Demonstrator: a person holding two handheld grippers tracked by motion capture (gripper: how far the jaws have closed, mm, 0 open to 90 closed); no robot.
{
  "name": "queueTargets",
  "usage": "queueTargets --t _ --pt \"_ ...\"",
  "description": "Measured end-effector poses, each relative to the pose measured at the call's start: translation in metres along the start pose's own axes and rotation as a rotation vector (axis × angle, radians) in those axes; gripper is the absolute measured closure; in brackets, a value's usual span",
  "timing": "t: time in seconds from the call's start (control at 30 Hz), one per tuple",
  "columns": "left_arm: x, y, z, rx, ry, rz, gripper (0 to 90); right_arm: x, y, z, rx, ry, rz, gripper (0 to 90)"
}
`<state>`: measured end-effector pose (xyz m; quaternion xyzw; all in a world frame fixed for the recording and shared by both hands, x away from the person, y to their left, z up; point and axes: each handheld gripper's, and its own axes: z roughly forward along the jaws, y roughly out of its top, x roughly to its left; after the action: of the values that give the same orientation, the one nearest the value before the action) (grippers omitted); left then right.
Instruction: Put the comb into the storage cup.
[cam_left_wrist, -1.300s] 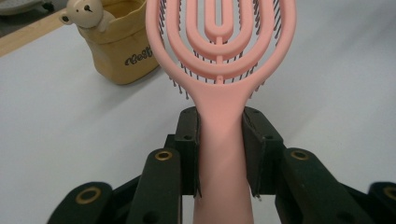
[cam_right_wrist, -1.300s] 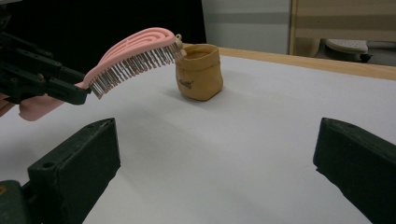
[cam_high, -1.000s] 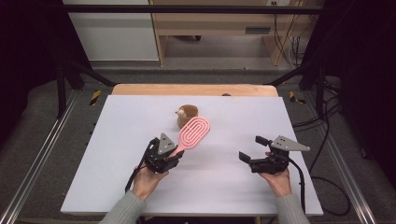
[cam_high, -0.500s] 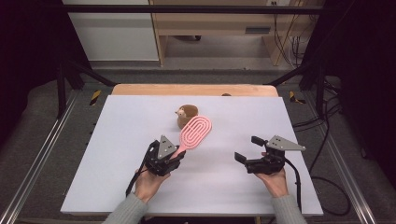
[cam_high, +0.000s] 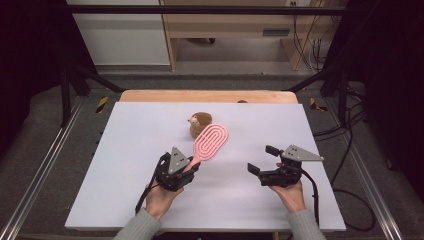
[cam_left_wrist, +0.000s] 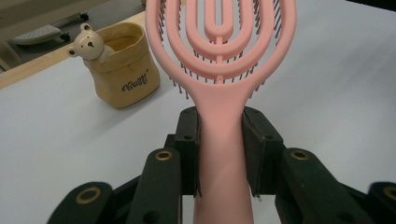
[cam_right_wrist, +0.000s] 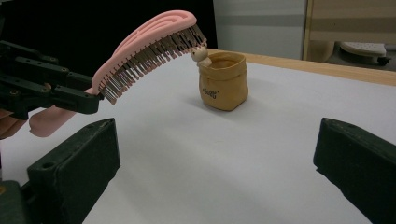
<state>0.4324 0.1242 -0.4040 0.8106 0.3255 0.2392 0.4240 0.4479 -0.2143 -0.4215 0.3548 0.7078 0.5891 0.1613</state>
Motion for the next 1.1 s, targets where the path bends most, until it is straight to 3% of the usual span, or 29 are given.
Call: queueTargets --t 0.57,0.8,1.1 --pt "-0.008 0.011 -0.010 -0.063 -0.011 -0.040 69.5 0.006 0.008 0.000 -0.022 0.010 0.004 0.8" --pt "-0.012 0.007 -0.005 -0.076 -0.023 -0.063 69.5 0.009 0.010 0.002 -0.028 0.019 0.017 0.8" --pt "-0.018 -0.004 0.000 -0.092 0.002 -0.064 69.5 0.015 0.012 0.009 -0.021 0.042 0.049 0.8"
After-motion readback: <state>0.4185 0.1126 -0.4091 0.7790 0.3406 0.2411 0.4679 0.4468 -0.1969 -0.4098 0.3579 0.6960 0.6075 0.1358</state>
